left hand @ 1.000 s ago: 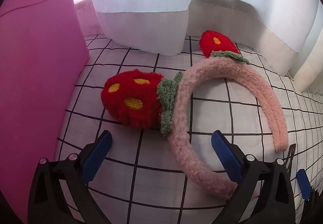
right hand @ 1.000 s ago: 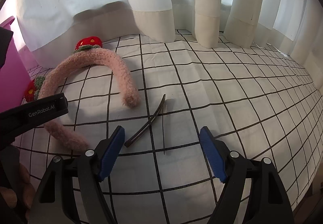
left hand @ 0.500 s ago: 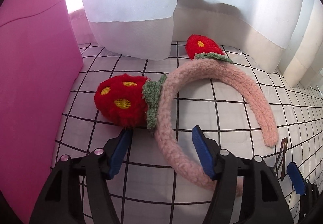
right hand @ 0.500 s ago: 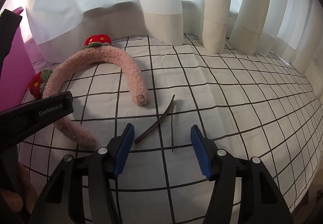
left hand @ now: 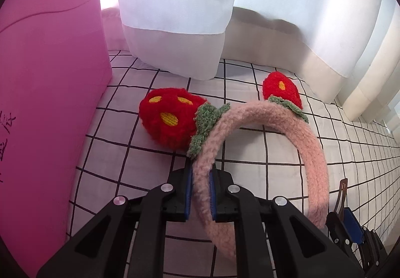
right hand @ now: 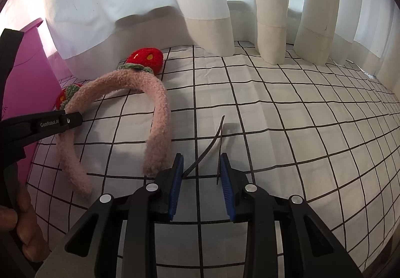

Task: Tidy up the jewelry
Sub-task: 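Grasp the pink strawberry headband with the left tool while the right tool grasps the black hair clip, then lift both held items and carry them over the pink tub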

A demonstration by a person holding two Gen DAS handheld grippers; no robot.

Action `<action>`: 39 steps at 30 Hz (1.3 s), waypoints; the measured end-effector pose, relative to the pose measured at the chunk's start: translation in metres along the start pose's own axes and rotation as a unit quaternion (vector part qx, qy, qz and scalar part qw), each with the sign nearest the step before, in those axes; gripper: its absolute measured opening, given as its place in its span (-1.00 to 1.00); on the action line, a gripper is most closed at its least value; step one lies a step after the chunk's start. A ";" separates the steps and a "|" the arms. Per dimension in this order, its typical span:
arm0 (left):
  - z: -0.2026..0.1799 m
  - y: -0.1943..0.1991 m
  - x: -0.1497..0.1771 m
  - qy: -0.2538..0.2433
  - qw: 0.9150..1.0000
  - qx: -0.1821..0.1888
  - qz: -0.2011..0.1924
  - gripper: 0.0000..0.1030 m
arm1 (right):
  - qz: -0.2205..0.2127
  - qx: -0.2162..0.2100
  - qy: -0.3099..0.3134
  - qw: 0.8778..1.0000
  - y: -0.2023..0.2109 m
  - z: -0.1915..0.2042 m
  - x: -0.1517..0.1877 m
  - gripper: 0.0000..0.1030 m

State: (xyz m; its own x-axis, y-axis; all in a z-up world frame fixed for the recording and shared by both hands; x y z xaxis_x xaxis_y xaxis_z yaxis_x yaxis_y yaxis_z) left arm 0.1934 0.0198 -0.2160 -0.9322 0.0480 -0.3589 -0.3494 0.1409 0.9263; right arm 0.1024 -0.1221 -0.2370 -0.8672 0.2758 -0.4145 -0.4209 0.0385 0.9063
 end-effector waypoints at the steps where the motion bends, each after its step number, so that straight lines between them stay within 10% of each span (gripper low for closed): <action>1: -0.001 0.003 0.001 0.000 1.000 0.001 -0.002 -0.77 | -0.002 -0.003 -0.001 1.000 0.004 -0.002 0.000 -0.44; 24: -0.013 0.136 0.008 0.009 0.997 0.009 -0.076 -0.77 | -0.051 -0.045 0.039 0.997 0.108 -0.047 -0.022 -0.44; 39: 0.030 0.255 0.006 0.089 0.981 -0.017 -0.173 -0.77 | -0.119 -0.141 0.162 0.969 0.176 0.030 -0.074 -0.44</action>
State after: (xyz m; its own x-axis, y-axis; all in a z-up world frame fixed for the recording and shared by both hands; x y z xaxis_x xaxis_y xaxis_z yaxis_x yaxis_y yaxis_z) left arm 0.1014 0.0857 0.0147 -0.7582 -0.1698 -0.6295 -0.6477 0.0853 0.7571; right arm 0.1001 -0.1069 -0.0442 -0.7549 -0.0271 -0.6552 -0.6361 -0.2125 0.7417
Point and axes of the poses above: each gripper's, at about its wrist camera, not at the fingertips, and y roughly against the way its jaws point, z to its left, x to its underside, the point moved 8 cm from there along -y, roughly the way its jaws point, and after that the axes turned 12 degrees about z, right-handed, at the moved point
